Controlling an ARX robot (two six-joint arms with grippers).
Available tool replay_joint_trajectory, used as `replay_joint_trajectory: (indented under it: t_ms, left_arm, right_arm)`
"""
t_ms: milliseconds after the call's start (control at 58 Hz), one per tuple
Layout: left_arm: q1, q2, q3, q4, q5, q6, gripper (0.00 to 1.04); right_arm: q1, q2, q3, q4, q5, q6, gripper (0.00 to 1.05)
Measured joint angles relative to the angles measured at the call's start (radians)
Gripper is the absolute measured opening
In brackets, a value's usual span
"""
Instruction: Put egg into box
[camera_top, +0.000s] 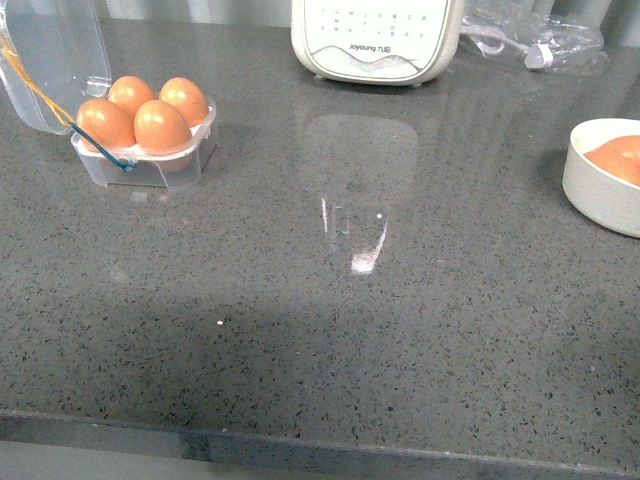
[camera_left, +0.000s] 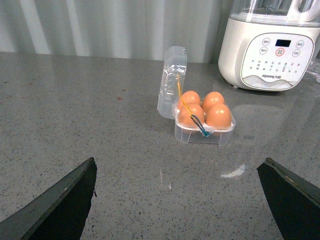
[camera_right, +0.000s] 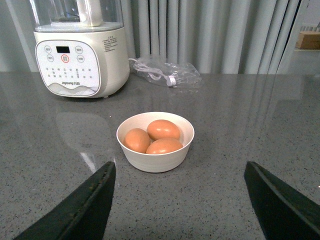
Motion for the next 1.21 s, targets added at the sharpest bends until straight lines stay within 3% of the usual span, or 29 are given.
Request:
replay_joint_trajectory:
  t_ms: [103, 534, 672, 776, 1000, 1207]
  left_arm:
    - [0.0, 0.0, 0.0, 0.0, 0.0, 0.0, 0.98]
    - [-0.001, 0.003, 0.001, -0.003, -0.006, -0.002, 0.98]
    - [-0.069, 0.226, 0.15, -0.378, -0.23, -0.089, 0.98]
    - [-0.066, 0.29, 0.182, -0.46, -0.237, -0.117, 0.98]
    - [0.026, 0.5, 0.2, -0.135, -0.128, -0.114, 0.98]
    - [0.112, 0.948, 0.301, 0.315, -0.062, -0.046, 0.98]
  right_arm:
    - [0.0, 0.0, 0.0, 0.0, 0.0, 0.001, 0.99]
    - [0.0, 0.0, 0.0, 0.0, 0.0, 0.0, 0.97]
    - [0.0, 0.0, 0.0, 0.0, 0.0, 0.0, 0.97]
    - [0.0, 0.001, 0.0, 0.0, 0.0, 0.0, 0.97]
    - [0.0, 0.0, 0.0, -0.001, 0.0, 0.0, 0.97]
    - [0.0, 0.0, 0.0, -0.001, 0.0, 0.0, 0.97]
